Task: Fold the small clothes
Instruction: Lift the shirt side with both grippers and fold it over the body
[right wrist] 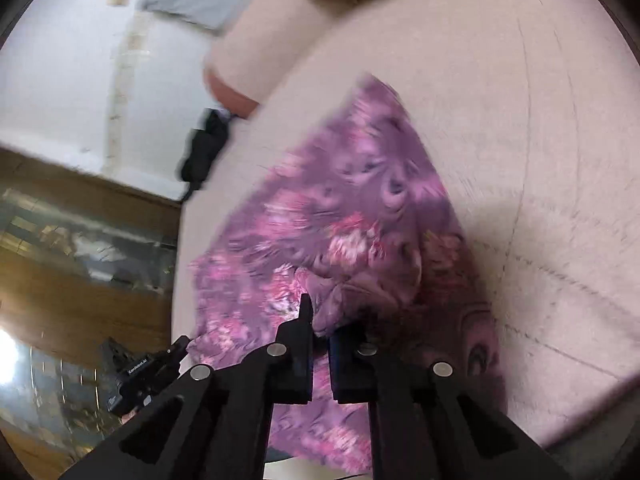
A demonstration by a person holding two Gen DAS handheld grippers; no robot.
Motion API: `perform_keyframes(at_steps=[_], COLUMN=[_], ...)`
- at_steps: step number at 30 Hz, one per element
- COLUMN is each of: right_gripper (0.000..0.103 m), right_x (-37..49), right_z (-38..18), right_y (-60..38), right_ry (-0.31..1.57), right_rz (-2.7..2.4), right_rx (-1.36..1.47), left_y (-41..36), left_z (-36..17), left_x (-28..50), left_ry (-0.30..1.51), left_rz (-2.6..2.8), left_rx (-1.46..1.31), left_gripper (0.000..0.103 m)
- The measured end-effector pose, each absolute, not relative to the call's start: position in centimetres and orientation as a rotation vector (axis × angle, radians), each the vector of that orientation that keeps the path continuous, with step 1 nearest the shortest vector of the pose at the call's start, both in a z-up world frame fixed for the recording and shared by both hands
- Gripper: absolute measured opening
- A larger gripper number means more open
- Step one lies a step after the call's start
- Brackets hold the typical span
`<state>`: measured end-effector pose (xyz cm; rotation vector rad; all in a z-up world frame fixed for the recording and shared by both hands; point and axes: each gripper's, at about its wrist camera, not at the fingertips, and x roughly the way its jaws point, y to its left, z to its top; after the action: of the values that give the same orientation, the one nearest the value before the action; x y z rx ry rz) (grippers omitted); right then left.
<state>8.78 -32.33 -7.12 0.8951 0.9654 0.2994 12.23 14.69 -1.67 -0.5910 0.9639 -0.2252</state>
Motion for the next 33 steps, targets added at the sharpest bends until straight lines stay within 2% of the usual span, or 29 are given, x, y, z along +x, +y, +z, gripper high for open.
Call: perform_keyframes(at_steps=[2, 4, 7, 9, 13, 17, 19, 20, 21, 22, 23, 24, 26, 28, 31, 32, 33], right_gripper=[0.006, 0.006, 0.006, 0.006, 0.006, 0.007, 0.015, 0.030, 0.055, 0.066, 0.078, 0.079, 0.079, 0.072, 0.043, 0.017, 0.011], right_x=[7.2, 6.3, 5.9, 6.0, 4.9, 4.4, 4.7, 4.7, 4.3, 3.5, 2.9, 2.4, 2.6, 3.5, 6.2, 6.8, 7.0], right_z=[-4.3, -3.7, -6.4, -8.1, -4.3, -7.6, -8.8, -8.4, -7.7, -7.0, -6.3, -5.8, -5.8, -6.8, -8.3, -8.7, -9.0], right_y=[-31.7, -31.0, -29.8, -29.4, -27.2, -25.5, -26.0, -26.5, -27.1, -28.0, -28.8, -29.7, -30.3, -30.8, -30.1, -29.9, -29.9], right_ry=[0.927, 0.938, 1.047, 1.124, 1.039, 1.157, 1.217, 1.198, 1.164, 1.120, 1.074, 1.028, 1.020, 1.054, 1.137, 1.162, 1.169], right_rz=[0.307, 0.295, 0.207, 0.178, 0.215, 0.222, 0.199, 0.192, 0.202, 0.221, 0.233, 0.227, 0.211, 0.216, 0.195, 0.182, 0.157], right_rx=[0.823, 0.775, 0.648, 0.655, 0.497, 0.452, 0.466, 0.490, 0.521, 0.563, 0.607, 0.645, 0.681, 0.740, 0.738, 0.724, 0.712], left_y=[15.4, 16.0, 15.0, 13.7, 13.9, 13.3, 12.9, 12.9, 12.9, 13.0, 13.0, 12.9, 12.4, 11.6, 11.1, 11.4, 11.7], left_z=[-0.6, -1.6, -4.4, -3.8, -1.9, -3.8, -3.1, -2.5, -2.0, -1.6, -1.4, -1.4, -1.9, -2.8, -5.1, -5.8, -6.5], left_x=[10.6, 9.8, 10.4, 10.4, 9.2, 10.1, 9.8, 9.4, 8.8, 8.3, 7.8, 7.5, 7.6, 8.4, 10.8, 11.2, 11.6], left_ry=[0.928, 0.953, 1.079, 1.057, 0.967, 1.072, 1.055, 1.031, 1.001, 0.978, 0.963, 0.967, 0.999, 1.053, 1.136, 1.156, 1.179], left_rz=[-0.237, -0.228, -0.168, -0.125, -0.079, -0.013, -0.022, -0.034, -0.059, -0.071, -0.075, -0.083, -0.112, -0.148, -0.172, -0.154, -0.142], left_rx=[-0.568, -0.560, -0.501, -0.386, -0.359, -0.317, -0.302, -0.304, -0.319, -0.333, -0.345, -0.356, -0.377, -0.387, -0.456, -0.473, -0.500], left_gripper=[0.009, 0.009, 0.009, 0.009, 0.009, 0.010, 0.014, 0.019, 0.032, 0.046, 0.050, 0.050, 0.050, 0.050, 0.048, 0.038, 0.007])
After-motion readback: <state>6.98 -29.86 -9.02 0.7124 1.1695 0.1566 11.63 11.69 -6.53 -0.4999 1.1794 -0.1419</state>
